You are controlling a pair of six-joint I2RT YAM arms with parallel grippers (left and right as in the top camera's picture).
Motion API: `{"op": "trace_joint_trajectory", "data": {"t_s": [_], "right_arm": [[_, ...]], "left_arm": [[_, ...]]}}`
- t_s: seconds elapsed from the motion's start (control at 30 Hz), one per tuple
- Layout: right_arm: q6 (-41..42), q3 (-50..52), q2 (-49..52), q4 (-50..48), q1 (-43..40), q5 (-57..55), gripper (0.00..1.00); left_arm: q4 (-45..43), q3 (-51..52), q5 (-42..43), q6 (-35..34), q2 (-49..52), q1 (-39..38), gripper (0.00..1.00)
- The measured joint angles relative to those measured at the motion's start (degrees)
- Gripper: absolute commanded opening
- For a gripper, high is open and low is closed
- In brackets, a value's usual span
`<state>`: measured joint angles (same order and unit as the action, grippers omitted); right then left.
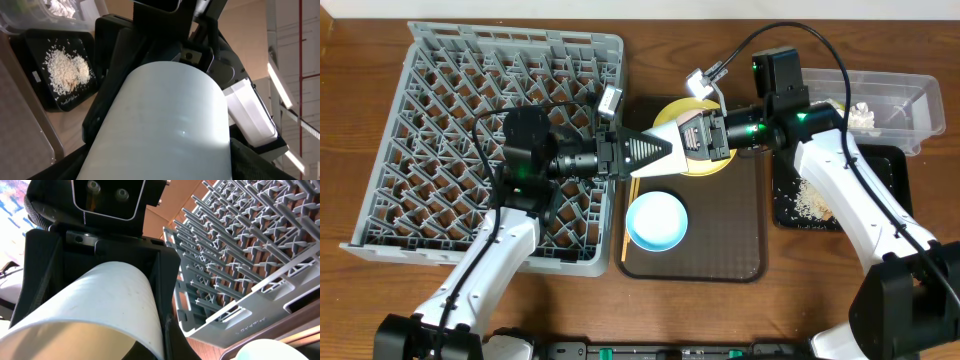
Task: Sort waste into correct bins and load items into the dishwasher
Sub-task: 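Hand the white cup from the right gripper to the left gripper, then lower the white cup into the dish rack with the left gripper and release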
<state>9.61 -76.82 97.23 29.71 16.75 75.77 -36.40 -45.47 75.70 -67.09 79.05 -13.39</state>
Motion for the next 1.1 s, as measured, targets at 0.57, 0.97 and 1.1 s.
{"op": "trace_joint_trajectory", "data": {"t_s": [0.57,0.97,1.1], "right_arm": [[-0.2,0.0,0.0,6.0,-6.1,-1.1,0.30],[-2.9,0.0,0.0,10.8,-14.8,-8.5,0.26],[-5.4,0.0,0.0,15.8,-15.0,-14.5,0.26]], "left_arm": [[0.9,0.0,-0.4,21.4,0.0,2.6,0.06],[14.6,-0.1,-8.1,30.6,0.0,13.1,0.06],[19.1,-0.1,-13.4,32.2,0.0,17.1,0.06]]}}
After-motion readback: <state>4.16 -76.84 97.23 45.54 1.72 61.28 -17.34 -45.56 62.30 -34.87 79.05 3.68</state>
